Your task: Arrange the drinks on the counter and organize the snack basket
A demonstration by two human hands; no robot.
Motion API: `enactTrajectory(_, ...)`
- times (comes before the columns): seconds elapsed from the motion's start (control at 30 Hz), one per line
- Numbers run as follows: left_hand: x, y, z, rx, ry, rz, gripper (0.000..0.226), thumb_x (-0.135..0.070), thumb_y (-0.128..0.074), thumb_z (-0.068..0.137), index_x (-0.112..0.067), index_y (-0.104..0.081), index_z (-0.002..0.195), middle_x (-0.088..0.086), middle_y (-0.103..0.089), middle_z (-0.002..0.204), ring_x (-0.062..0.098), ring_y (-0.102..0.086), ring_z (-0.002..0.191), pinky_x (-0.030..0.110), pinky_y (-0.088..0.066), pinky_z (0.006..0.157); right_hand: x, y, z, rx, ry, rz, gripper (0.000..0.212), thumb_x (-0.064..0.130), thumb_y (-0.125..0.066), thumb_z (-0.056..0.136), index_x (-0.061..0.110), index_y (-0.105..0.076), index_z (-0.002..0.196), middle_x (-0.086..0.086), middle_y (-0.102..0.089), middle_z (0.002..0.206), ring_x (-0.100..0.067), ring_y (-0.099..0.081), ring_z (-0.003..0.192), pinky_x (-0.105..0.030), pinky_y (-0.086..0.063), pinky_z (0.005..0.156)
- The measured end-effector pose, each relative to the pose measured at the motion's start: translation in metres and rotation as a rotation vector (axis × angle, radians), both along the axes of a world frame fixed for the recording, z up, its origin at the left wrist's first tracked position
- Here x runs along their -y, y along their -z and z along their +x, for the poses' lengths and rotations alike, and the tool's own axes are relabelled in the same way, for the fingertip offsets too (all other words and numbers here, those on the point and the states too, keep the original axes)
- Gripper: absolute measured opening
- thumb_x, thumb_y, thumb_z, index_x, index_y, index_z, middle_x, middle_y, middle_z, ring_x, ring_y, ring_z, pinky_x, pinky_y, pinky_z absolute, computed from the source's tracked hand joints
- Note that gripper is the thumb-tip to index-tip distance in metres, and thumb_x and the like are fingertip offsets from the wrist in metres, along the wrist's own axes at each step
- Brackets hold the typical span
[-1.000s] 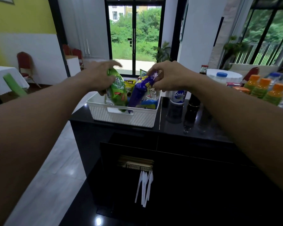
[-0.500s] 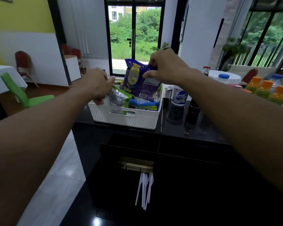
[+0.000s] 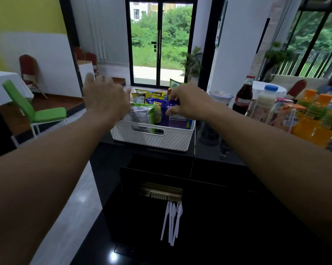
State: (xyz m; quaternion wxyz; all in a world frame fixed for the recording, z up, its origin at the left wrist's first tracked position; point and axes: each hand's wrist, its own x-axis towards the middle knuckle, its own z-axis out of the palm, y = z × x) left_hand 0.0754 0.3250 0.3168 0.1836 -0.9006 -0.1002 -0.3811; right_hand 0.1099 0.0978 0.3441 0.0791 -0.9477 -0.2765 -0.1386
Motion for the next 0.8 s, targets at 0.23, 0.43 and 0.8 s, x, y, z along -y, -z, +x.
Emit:
enactTrajectory(0.23, 0.002, 0.014, 0.008, -0.184, 0.376, -0.272, 0.077, -0.055, -0.011, 0.101, -0.008, -0.058, 0.063, 0.011, -0.056, 0.067, 0.029, -0.056, 0.067, 0.043, -0.051, 0.069, 0.003, 0.001, -0.002, -0.078, -0.046, 0.093, 0.050, 0.043, -0.082, 0.079, 0.011, -0.072, 0.116, -0.007, -0.068, 0.114, -0.025, -0.062, 0.102, -0.047, -0.055, 0.088)
enactTrajectory(0.43, 0.005, 0.014, 0.005, -0.239, 0.368, -0.387, 0.068, -0.056, -0.010, 0.100, -0.013, -0.056, 0.076, 0.021, -0.063, 0.091, 0.039, -0.059, 0.087, 0.051, -0.050, 0.084, 0.010, 0.008, -0.006, -0.132, -0.078, 0.133, 0.056, 0.041, -0.086, 0.075, 0.011, -0.068, 0.119, -0.007, -0.066, 0.115, -0.024, -0.063, 0.101, -0.043, -0.055, 0.089)
enactTrajectory(0.8, 0.088, -0.032, -0.015, -0.251, 0.448, -0.339, 0.042, -0.038, -0.027, 0.102, -0.014, -0.056, 0.120, 0.014, -0.064, 0.113, 0.033, -0.059, 0.098, 0.047, -0.049, 0.087, 0.077, -0.002, -0.023, -0.085, -0.053, 0.193, 0.080, 0.038, -0.078, 0.085, 0.012, -0.038, 0.149, -0.009, -0.050, 0.147, -0.026, -0.047, 0.132, -0.031, -0.039, 0.105)
